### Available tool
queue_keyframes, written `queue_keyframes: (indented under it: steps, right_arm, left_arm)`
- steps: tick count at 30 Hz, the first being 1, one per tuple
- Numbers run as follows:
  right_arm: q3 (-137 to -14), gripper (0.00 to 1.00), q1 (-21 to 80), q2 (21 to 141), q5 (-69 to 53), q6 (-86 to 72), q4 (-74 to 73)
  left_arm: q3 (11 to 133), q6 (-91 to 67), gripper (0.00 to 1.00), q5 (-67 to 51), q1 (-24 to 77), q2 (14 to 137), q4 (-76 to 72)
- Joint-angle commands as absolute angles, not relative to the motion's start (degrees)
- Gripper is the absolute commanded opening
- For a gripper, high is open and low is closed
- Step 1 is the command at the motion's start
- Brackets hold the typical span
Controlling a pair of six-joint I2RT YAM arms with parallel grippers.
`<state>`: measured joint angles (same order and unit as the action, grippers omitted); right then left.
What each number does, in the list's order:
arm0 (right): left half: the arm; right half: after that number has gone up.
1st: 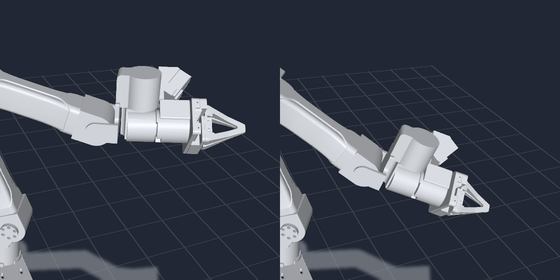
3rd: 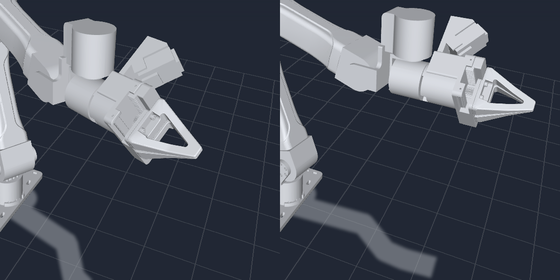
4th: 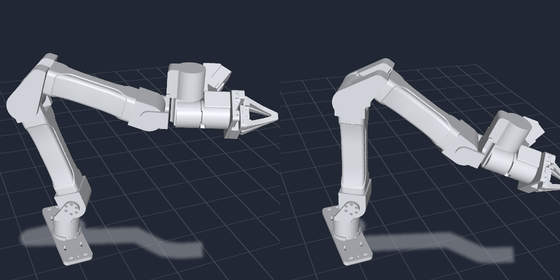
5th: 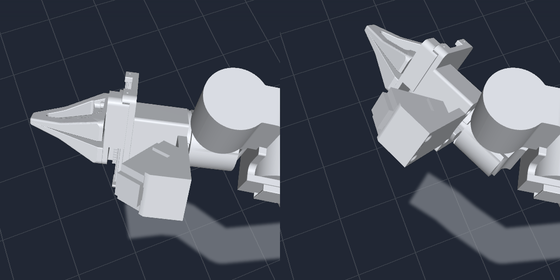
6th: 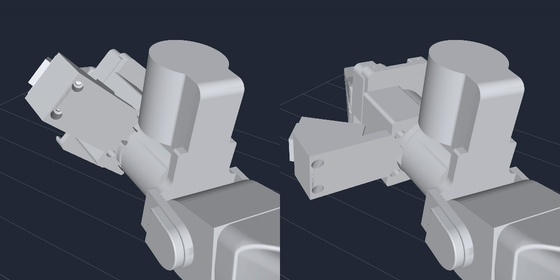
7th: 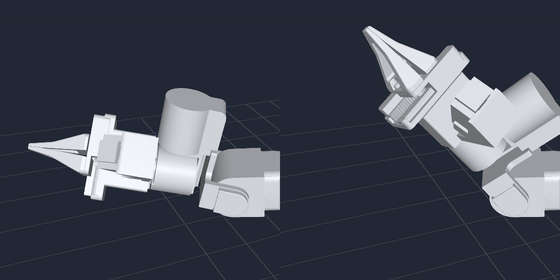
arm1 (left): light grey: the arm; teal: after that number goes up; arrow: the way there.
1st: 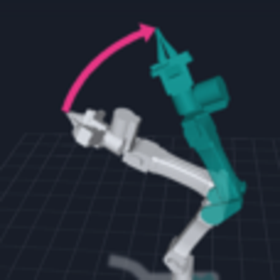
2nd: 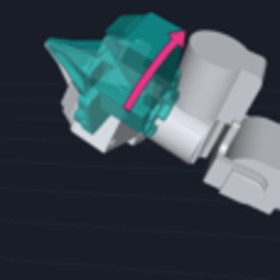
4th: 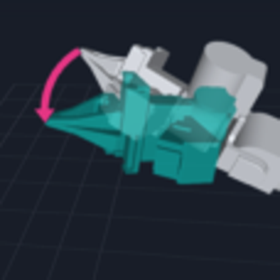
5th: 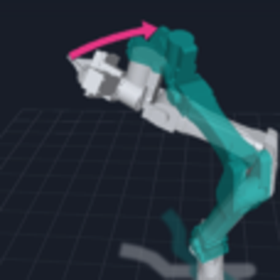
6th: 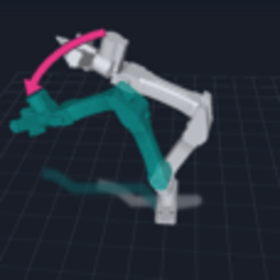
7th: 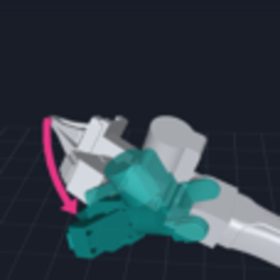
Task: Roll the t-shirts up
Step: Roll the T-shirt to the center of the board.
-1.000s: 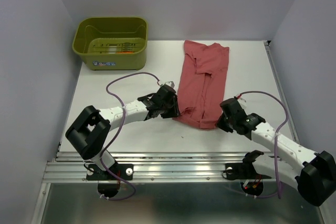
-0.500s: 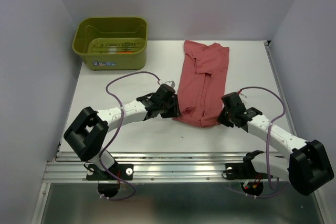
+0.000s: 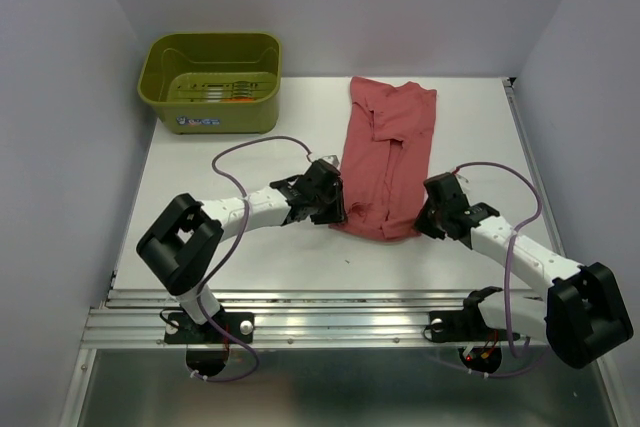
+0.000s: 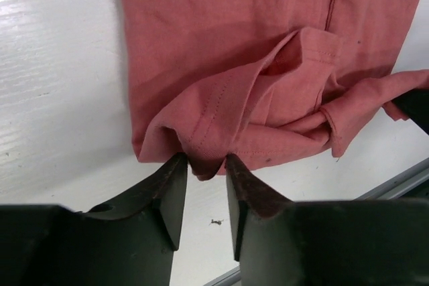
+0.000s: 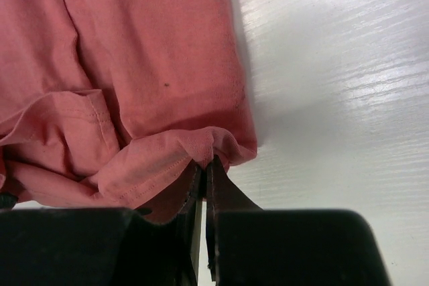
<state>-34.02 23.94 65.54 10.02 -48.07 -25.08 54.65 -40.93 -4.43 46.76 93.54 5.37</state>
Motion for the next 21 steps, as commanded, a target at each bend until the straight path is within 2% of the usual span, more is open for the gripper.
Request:
queue_keyframes:
  steps: [1, 2, 3, 5, 6, 12, 21]
  right_arm:
    - [-35.5, 0.05, 23.1, 65.0, 9.8, -46.8, -22.4]
    - [-35.5, 0.05, 23.1, 64.8, 9.8, -46.7, -22.6]
    - [-35.5, 0.05, 23.1, 64.7, 9.8, -46.6, -22.6]
    - [-35.7, 0.05, 22.5, 64.4, 9.5, -46.1, -22.6]
    - [-35.8, 0.05, 22.0, 64.4, 9.2, -46.0, -22.6]
    - [-37.2, 0.05, 20.2, 65.6, 7.0, -44.3, -22.6]
    - [-39.8, 0.18, 17.7, 67.5, 3.4, -41.9, -22.3]
  left_arm:
    - [57.9, -40.2, 0.38, -4.1, 46.7, 94.0, 4.3]
    - [57.9, -40.4, 0.32, -4.1, 46.6, 93.9, 4.1]
    - [57.9, -40.5, 0.32, -4.1, 46.6, 93.9, 4.0]
    - [58.1, -41.0, 0.14, -4.1, 46.6, 93.4, 3.9]
    - [58.1, -41.5, 0.0, -4.3, 46.4, 93.1, 3.6]
    - [55.2, -45.2, 0.0, -7.3, 44.1, 91.3, -0.2]
    - [54.2, -47.2, 0.0, -11.4, 41.7, 93.5, -6.0]
